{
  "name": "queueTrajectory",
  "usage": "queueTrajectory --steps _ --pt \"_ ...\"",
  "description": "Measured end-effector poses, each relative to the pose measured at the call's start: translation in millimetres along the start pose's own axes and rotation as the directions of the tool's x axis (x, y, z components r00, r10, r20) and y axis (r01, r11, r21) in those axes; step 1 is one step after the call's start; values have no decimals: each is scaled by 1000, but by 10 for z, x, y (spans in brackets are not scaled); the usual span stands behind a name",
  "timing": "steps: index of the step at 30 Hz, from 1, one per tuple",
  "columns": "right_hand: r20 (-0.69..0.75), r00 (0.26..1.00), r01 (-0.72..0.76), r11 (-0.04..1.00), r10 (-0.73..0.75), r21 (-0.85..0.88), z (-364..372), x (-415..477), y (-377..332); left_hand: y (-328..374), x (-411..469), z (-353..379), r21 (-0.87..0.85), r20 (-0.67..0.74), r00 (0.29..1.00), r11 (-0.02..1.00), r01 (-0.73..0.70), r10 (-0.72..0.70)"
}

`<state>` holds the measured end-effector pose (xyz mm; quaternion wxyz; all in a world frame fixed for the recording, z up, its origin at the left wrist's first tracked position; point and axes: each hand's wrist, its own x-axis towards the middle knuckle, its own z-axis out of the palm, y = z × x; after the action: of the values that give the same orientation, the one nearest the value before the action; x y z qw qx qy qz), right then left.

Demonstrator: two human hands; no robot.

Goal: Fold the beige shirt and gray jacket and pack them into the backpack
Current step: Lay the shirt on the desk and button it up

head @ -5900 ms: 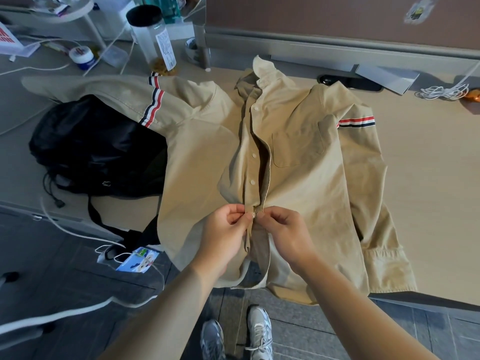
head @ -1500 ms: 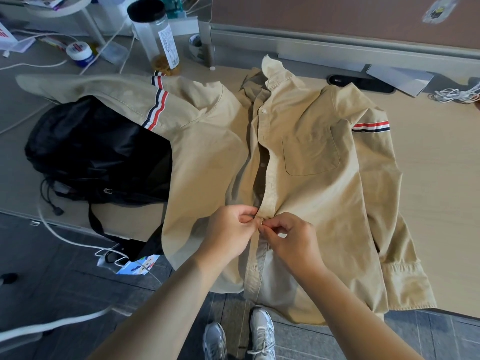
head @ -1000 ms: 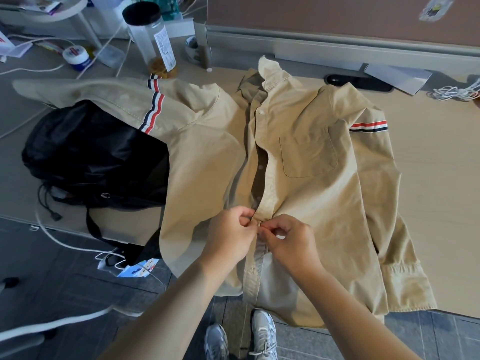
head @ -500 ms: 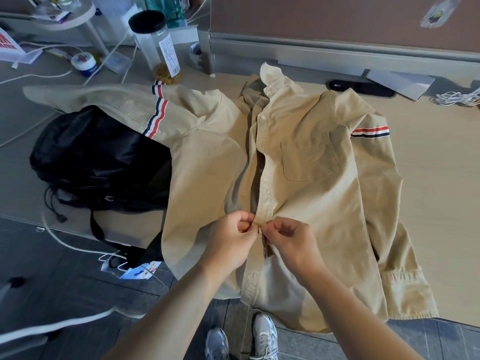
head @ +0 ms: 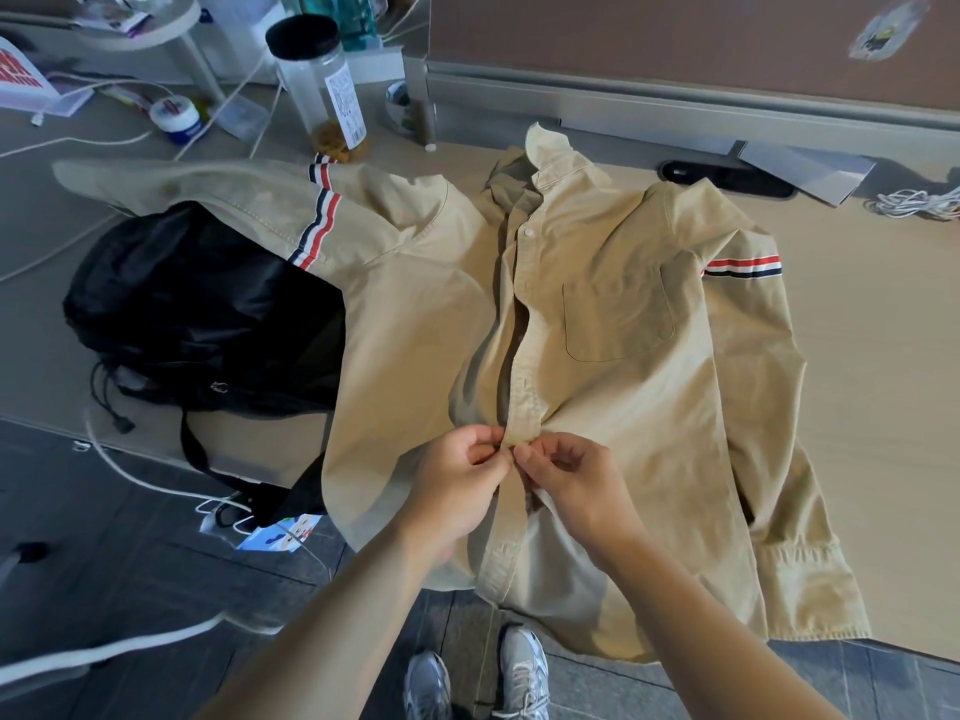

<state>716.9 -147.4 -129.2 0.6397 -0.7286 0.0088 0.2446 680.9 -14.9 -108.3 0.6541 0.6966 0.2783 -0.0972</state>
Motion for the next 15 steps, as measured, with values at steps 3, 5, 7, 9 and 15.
queueTrajectory --steps 3,5,7,9,15 --pt "-9 998 -59 998 60 17 6 36 21 -49 11 -30 -47 46 997 996 71 -69" --pt "-4 994 -111 994 111 11 22 47 18 -62 2 -58 -43 57 992 992 118 -115" --pt "-80 991 -118 984 108 -134 -45 16 -8 -52 -30 -106 17 38 991 992 128 -129" --pt "-304 952 -95 919 -28 -383 -241 -35 -27 -34 -57 -196 78 -26 993 990 120 -118" --pt "-738 667 -568 712 102 -414 -1194 -239 187 51 -20 -441 331 -210 977 939 96 -25"
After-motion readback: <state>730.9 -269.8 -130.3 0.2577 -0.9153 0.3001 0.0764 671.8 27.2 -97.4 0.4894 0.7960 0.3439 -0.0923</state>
